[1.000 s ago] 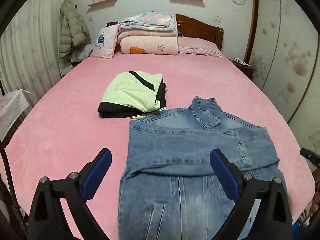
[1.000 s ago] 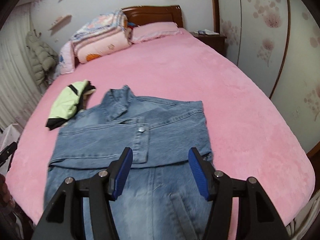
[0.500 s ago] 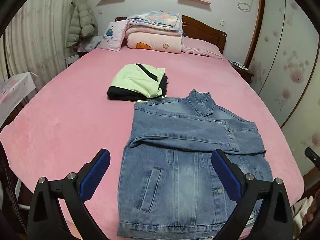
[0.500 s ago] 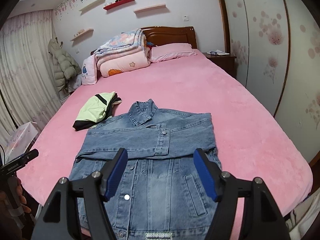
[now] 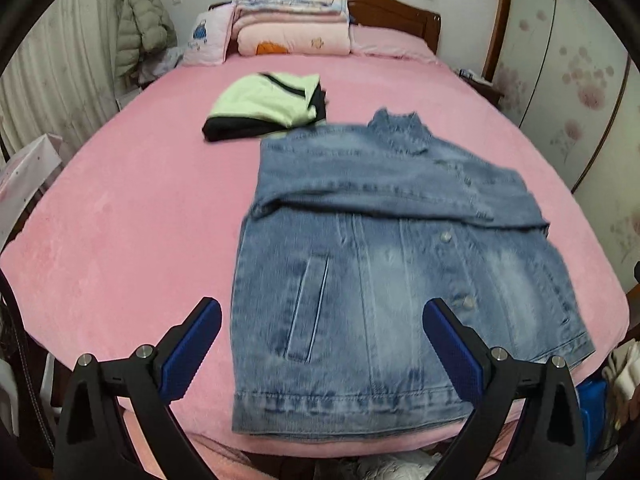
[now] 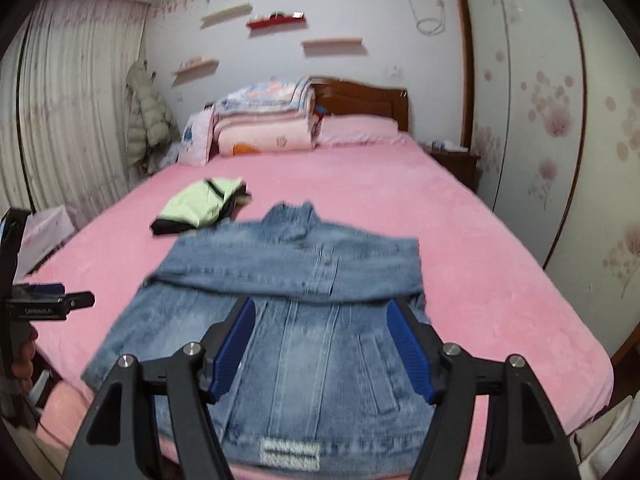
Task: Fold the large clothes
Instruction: 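Release the jacket with both tools and lift them away, then grasp the jacket hem with both tools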
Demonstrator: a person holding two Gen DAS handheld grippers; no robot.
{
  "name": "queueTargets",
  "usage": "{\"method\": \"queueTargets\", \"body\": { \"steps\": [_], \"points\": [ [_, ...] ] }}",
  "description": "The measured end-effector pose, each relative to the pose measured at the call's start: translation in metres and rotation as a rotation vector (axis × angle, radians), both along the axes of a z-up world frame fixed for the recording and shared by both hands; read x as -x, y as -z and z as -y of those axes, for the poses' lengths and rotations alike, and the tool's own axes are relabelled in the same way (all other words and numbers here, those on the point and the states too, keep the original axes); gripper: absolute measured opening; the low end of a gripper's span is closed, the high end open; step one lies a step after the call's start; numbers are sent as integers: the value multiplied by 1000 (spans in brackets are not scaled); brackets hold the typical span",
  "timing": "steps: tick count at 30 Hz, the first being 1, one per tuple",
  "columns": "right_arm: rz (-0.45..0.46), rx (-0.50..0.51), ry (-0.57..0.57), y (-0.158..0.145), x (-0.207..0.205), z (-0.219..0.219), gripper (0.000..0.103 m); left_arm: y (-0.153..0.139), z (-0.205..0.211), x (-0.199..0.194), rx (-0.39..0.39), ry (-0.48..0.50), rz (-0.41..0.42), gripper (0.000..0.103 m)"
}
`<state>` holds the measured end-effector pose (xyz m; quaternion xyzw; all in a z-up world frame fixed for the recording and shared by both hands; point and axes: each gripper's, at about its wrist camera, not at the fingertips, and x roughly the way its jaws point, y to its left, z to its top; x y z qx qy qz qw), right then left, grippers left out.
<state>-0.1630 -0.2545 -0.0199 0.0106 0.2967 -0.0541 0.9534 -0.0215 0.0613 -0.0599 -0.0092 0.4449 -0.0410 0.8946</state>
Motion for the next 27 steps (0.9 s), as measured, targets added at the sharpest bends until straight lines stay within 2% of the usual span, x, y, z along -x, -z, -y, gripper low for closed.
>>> {"method": "queueTargets", "body": {
  "steps": [4,11,19,27],
  "points": [
    [-74,-17,14,28,2,10,69,29,-3,0,-57,-13,-44,101],
    [-214,-39,46,73,5,29,69,79,-11,2,-105,-25,-154,98],
    [-307,-40,111,98,7,56,68,122,-33,3,12,-70,-283,98],
    [-373,-135,177,121,13,93,68,139,-57,5,161,-71,-309,98]
  ]
}}
